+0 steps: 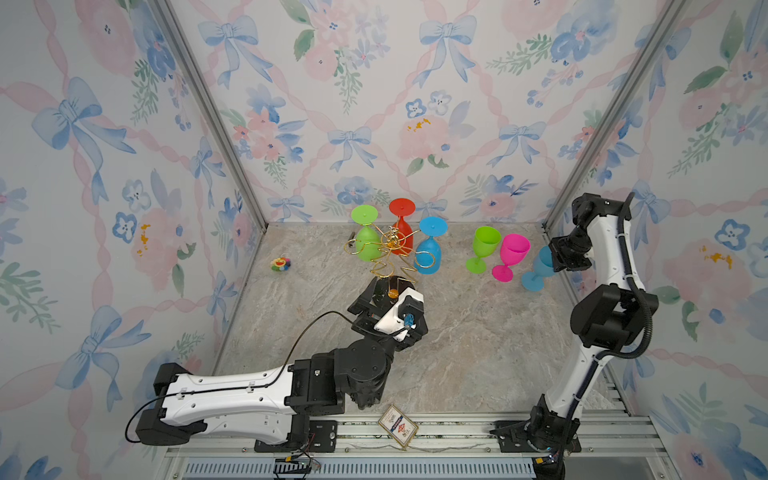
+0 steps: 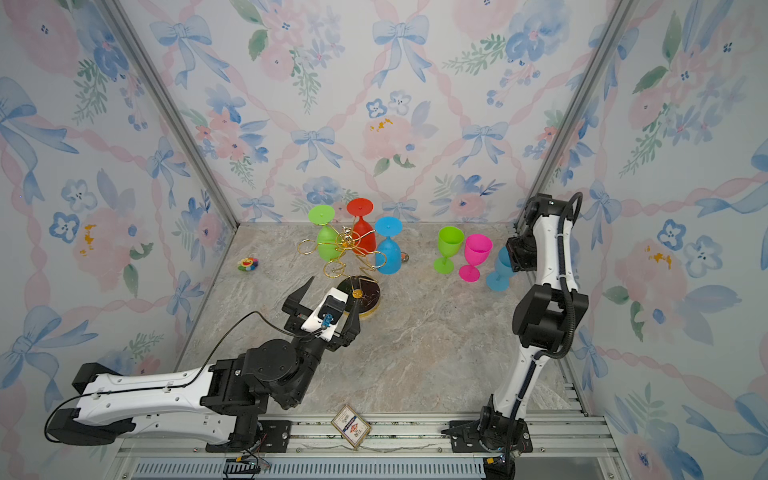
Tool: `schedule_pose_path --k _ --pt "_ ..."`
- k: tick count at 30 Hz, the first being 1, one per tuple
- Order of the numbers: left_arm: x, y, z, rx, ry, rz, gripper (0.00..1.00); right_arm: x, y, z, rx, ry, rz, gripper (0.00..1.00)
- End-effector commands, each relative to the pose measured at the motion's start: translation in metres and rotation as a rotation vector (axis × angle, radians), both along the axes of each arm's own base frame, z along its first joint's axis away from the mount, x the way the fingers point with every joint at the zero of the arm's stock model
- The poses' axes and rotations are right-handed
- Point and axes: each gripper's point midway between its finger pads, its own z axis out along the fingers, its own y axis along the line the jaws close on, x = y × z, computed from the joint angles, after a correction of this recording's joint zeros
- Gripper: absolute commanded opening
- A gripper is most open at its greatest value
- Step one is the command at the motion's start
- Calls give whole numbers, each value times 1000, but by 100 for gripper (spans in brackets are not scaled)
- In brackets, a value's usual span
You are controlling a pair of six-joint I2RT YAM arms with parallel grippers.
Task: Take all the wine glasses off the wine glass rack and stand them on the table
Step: 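Lower the blue glass upright beside the magenta glass and open the right gripper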
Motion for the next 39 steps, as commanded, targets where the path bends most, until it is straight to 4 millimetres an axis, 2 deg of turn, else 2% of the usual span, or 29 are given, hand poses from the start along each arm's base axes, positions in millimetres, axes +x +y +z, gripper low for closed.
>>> schedule_pose_path --k 1,5,16,22,27,30,33,34,35,37,39 --pt "2 12 11 -39 0 31 98 -7 7 -8 0 72 2 0" --pt "2 15 16 -52 -1 42 98 -6 9 -15 7 86 2 0" --pt "3 11 13 -17 -6 42 98 -8 5 -22 2 119 -5 0" --pt "4 13 11 -11 -6 50 98 -6 3 -23 -3 117 -4 6" --pt "4 15 12 -17 -5 55 98 -6 0 -20 -15 108 -5 17" --pt "4 15 11 -15 -5 56 98 -5 -2 -21 -15 107 -1 19" --pt "5 15 11 -15 -5 59 98 -5 -3 -20 -20 110 8 43" --pt "4 16 11 -14 -5 59 98 -5 -4 -19 -28 108 13 57" --pt "4 16 11 -14 -5 59 98 -5 -6 -18 -39 104 18 66" --pt "5 16 9 -11 -5 60 98 -5 -7 -15 -56 97 29 74" --pt "6 18 8 -19 -2 65 98 -4 -8 -12 -62 84 40 75"
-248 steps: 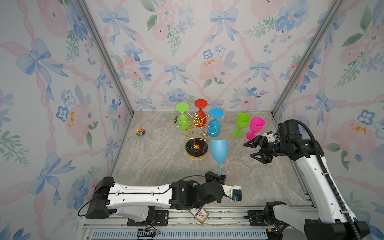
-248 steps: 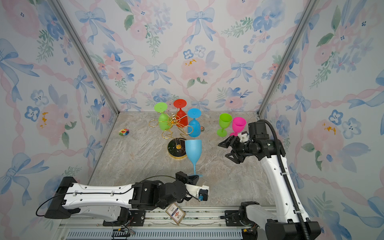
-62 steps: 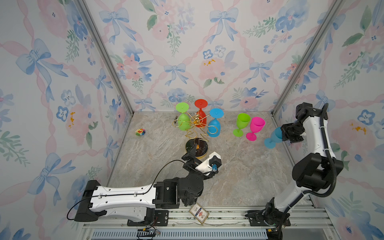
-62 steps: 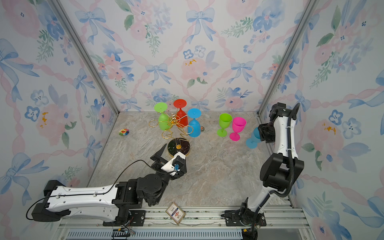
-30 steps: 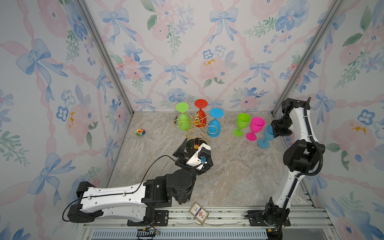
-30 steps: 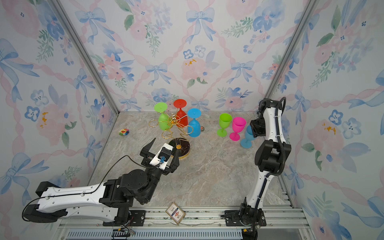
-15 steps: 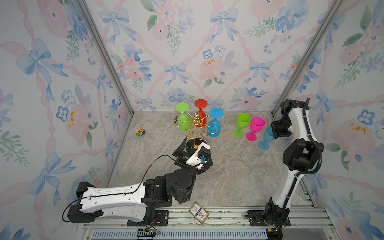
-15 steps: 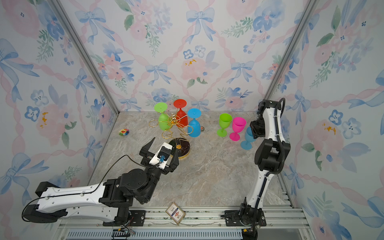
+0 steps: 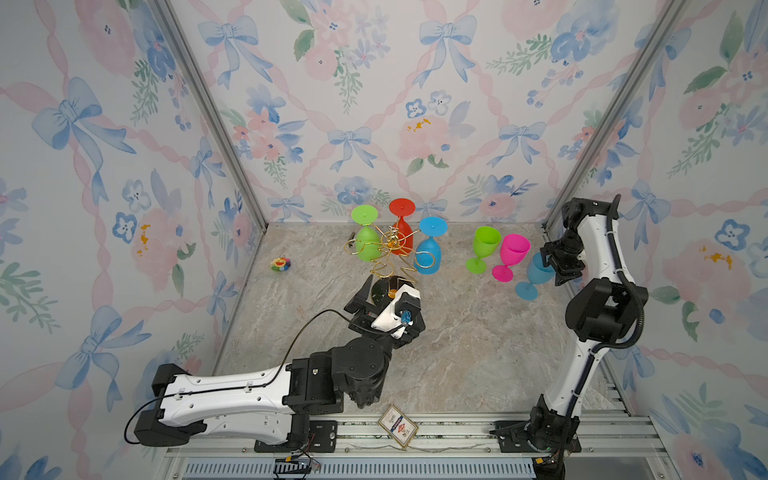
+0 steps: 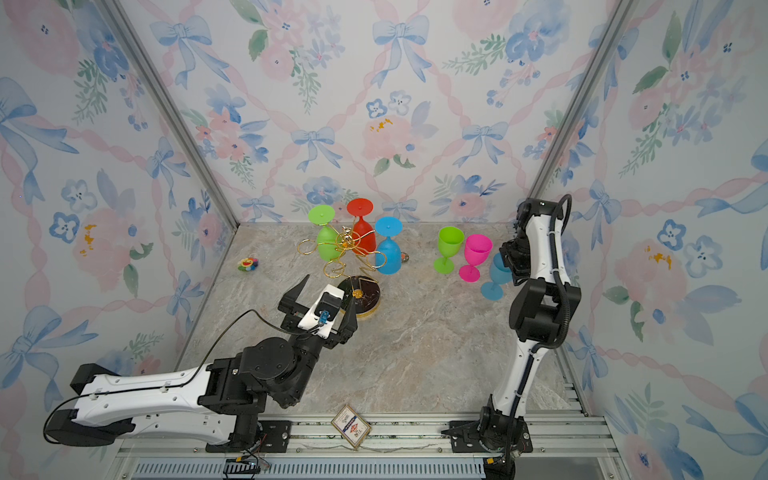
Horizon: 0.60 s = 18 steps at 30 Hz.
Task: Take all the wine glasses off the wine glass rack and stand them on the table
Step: 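Lower the blue glass upright beside the magenta glass and open the right gripper, then reach the left gripper to the green glass base on the rack while right gripper approaches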
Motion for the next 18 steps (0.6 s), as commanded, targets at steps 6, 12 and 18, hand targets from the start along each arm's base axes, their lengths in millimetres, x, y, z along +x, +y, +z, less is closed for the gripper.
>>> schedule_pose_path --k 6,12,18 --pt "15 13 -11 -51 41 10 98 -14 -9 25 -61 -28 43 75" --pt "28 16 -25 -113 103 -3 98 -24 -8 52 -94 -141 82 93" --pt "43 19 -26 -159 155 -8 98 -28 0 92 -166 -255 240 98"
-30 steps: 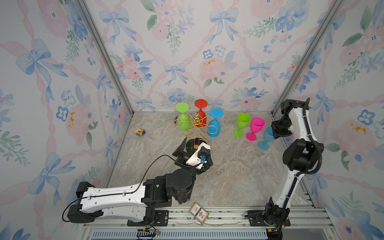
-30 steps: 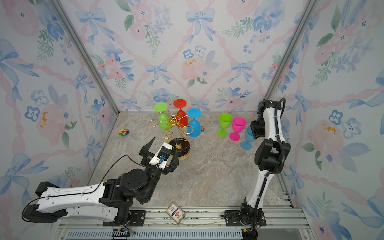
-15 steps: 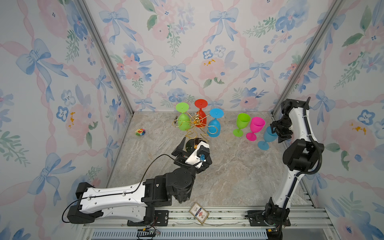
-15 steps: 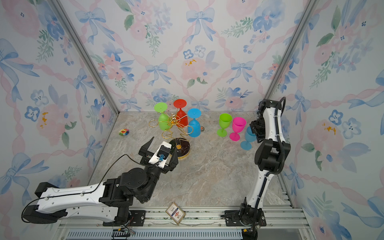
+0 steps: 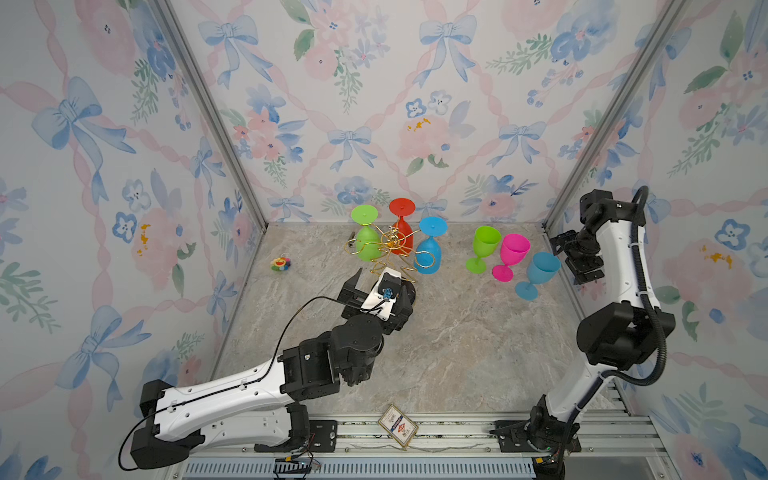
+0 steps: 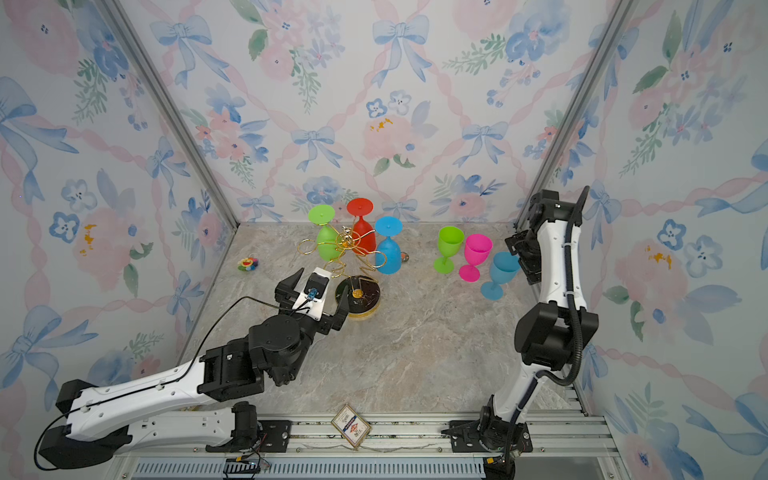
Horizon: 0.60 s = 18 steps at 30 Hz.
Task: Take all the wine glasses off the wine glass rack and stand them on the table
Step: 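Reach the left gripper to the green glass base on the rack while right gripper approaches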
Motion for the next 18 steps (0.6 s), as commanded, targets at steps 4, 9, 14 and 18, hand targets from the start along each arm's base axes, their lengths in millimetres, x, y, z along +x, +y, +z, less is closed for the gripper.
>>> schedule_pose_path --k 4,9,14,18 --pt "18 3 -3 -103 116 -40 98 5 27 32 -96 -158 290 97" --pt "31 16 13 -220 155 -80 98 10 79 65 -114 -358 647 97" --pt "56 31 18 -301 218 -85 98 1 132 83 -111 -449 881 97" --pt "81 44 21 -429 280 -77 98 -3 178 79 -3 -540 1031 97"
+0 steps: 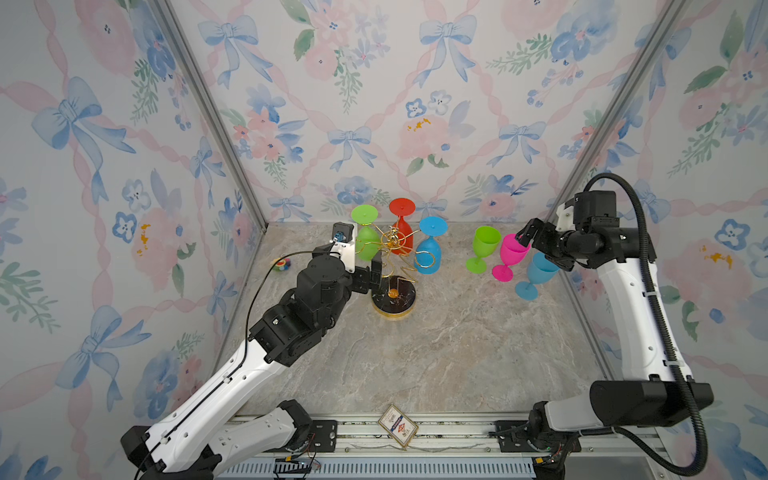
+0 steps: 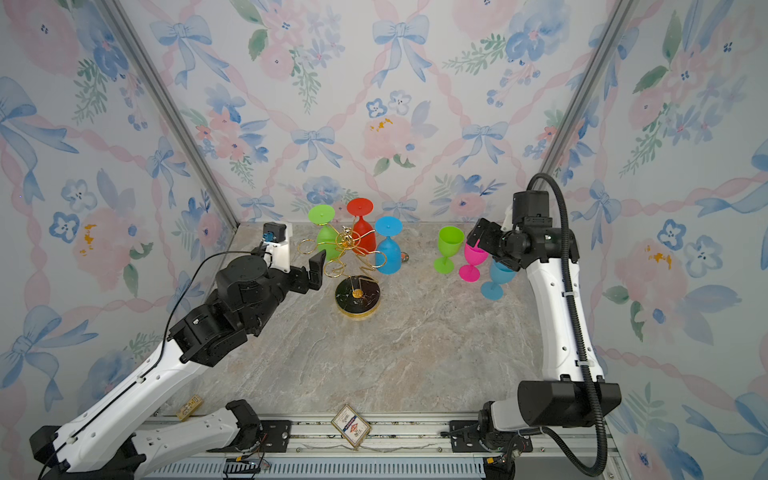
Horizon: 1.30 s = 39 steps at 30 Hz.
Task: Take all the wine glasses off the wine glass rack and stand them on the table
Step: 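Reach the left gripper to the green glass base on the rack while right gripper approaches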
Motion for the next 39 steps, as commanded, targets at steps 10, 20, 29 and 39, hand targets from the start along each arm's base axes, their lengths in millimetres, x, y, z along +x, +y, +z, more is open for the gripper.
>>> schedule_pose_path --k 10,20,29,39 --pt "72 40 4 -416 222 -100 91 -11 95 -26 78 -70 382 97" --pt "120 63 -9 -589 365 -178 69 -23 106 -49 119 -70 418 97" --pt "145 53 -42 -645 487 -222 64 -32 110 -47 155 -94 429 97" --pt "165 40 -61 -681 547 -246 57 -39 111 -43 183 -120 424 97"
